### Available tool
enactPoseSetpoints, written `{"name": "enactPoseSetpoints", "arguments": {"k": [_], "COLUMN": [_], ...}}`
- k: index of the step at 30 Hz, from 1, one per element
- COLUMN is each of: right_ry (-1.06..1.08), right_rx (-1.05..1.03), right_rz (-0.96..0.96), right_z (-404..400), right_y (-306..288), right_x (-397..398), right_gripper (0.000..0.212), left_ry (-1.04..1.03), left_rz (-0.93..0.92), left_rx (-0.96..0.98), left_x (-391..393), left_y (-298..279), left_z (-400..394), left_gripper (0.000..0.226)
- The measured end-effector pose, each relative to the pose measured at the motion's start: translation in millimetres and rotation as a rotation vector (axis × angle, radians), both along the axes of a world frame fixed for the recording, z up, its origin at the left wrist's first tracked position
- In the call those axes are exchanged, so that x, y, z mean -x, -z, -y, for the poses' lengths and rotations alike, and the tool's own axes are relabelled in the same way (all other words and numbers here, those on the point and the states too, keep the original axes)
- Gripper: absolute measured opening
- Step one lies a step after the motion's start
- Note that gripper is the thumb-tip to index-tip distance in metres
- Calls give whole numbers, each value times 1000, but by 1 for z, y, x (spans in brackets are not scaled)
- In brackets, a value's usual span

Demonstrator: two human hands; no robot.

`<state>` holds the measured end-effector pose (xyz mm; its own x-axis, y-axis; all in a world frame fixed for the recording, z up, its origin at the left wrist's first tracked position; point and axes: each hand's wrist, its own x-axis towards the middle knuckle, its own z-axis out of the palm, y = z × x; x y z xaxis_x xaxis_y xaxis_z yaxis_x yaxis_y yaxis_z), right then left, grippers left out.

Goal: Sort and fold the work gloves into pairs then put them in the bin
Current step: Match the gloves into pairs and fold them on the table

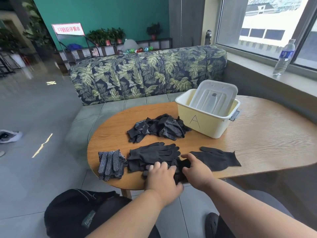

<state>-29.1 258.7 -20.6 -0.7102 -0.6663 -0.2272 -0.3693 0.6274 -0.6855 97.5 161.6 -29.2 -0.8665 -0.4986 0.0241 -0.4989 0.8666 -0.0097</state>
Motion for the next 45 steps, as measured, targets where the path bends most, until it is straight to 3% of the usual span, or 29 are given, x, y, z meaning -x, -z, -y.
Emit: {"name": "enactPoseSetpoints", "arguments": {"k": [3, 7, 10, 14, 16, 20, 23, 25, 27, 29, 32, 34, 36, 40, 42, 45], "right_ry": [42, 131, 104, 11, -11, -221, -396, -426, -423, -428, -403, -383, -378, -310, -260, -203], "right_rx": [126, 396, 491, 572, 523, 210, 4, -51, -54, -35, -2, 58, 146, 383, 503, 541], "right_rz": [115, 418, 471, 544, 435, -80, -353, -411, -450, -472, -456, -437, -375, 12, 224, 379], "right_z": [-4, -7, -6, -1, 3, 6, 3, 3, 3, 7, 15, 18, 21, 28, 31, 32], "right_y": [1, -7, -16, -27, -23, 1, 9, 11, 13, 17, 23, 22, 16, -6, -17, -28], "right_x": [-1, -11, -17, -21, -25, -27, -30, -33, -31, -29, -26, -26, -28, -38, -44, -50], "right_gripper": [52, 48, 42, 36, 42, 47, 54, 55, 52, 46, 39, 33, 27, 13, 18, 19], "left_ry": [0, -75, -180, -418, -520, -645, -690, -615, -443, -276, -162, -131, -128, -218, -246, -298], "left_rz": [-9, -180, -278, -444, -456, -339, -439, -489, -480, -359, -180, -211, -366, -635, -745, -870], "left_rx": [46, -44, -243, -624, -664, -486, -511, -441, -333, -269, -273, -291, -363, -830, -934, -1007], "left_x": [-4, -11, -19, -30, -34, -38, -40, -42, -47, -52, -58, -60, -62, -66, -71, -85], "left_y": [8, 17, 16, 16, 21, 18, 16, 12, 8, 4, 5, 6, 6, -13, -26, -42], "left_z": [-8, -14, -16, -5, 2, 10, 12, 12, 13, 17, 24, 31, 41, 57, 64, 85], "left_gripper": [61, 43, 34, 48, 50, 40, 77, 78, 63, 58, 73, 68, 52, 14, 12, 24]}}
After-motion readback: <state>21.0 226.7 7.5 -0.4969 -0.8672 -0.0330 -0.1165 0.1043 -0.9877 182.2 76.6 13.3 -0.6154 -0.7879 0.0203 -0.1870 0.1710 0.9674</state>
